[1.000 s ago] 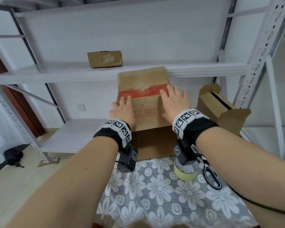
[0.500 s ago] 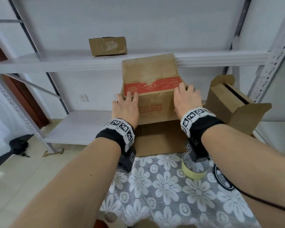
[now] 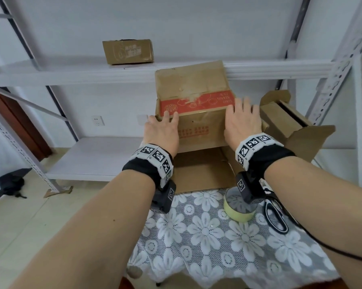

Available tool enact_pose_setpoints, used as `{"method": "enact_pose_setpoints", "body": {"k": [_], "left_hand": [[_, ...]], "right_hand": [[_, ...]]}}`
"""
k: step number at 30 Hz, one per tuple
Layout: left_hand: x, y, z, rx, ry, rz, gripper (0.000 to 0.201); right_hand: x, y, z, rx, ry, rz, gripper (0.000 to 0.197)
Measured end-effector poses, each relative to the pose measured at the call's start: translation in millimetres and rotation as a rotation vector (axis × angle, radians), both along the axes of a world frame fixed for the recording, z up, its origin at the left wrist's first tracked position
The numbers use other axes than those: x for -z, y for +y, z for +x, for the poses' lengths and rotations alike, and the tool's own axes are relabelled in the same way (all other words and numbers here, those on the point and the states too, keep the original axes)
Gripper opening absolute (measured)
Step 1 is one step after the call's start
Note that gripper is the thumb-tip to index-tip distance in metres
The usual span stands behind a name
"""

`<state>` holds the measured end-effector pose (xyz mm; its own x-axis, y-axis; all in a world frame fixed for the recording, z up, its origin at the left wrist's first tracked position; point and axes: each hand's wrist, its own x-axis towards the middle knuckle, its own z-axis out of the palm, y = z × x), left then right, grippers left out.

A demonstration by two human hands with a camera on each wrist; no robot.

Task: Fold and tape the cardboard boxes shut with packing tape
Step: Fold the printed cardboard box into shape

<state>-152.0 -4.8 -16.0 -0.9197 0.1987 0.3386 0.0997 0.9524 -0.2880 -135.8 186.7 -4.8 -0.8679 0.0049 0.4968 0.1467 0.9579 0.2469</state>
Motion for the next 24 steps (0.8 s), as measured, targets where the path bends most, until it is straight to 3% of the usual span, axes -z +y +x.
{"method": "enact_pose_setpoints", "body": {"k": [3, 5, 8, 11, 19, 21, 24], "left_hand": [[0.3, 0.4, 1.1, 0.008, 0.003, -0.016, 0.072], [0.4, -0.1, 1.5, 0.014, 0.008, -0.023, 0.071], [-1.1, -2.6, 2.7, 0.017, 0.007, -0.023, 0.069], [-3.4, -6.0, 3.7, 0.012, -0.005, -0.016, 0.071], [-1.5, -7.3, 2.7, 0.043, 0.020, -0.033, 0.068], [-1.8, -7.4, 2.6, 0.044, 0.028, -0.037, 0.068], [-2.8, -7.6, 2.8, 0.044, 0.032, -0.034, 0.069]], "right_hand": [[12.9, -14.2, 12.0, -0.273, -0.015, -0.024, 0.038], [28.6, -28.7, 19.4, -0.400, -0.235, -0.129, 0.031], [54.4, -45.4, 18.2, -0.340, -0.662, -0.125, 0.038], [74.4, -51.6, 12.4, -0.253, -0.858, -0.073, 0.055], [89.9, -53.5, -1.5, -0.233, -0.962, -0.007, 0.077], [87.4, -55.6, -3.1, -0.234, -0.942, -0.017, 0.073], [77.2, -55.8, -8.1, -0.248, -0.838, -0.075, 0.044]]}}
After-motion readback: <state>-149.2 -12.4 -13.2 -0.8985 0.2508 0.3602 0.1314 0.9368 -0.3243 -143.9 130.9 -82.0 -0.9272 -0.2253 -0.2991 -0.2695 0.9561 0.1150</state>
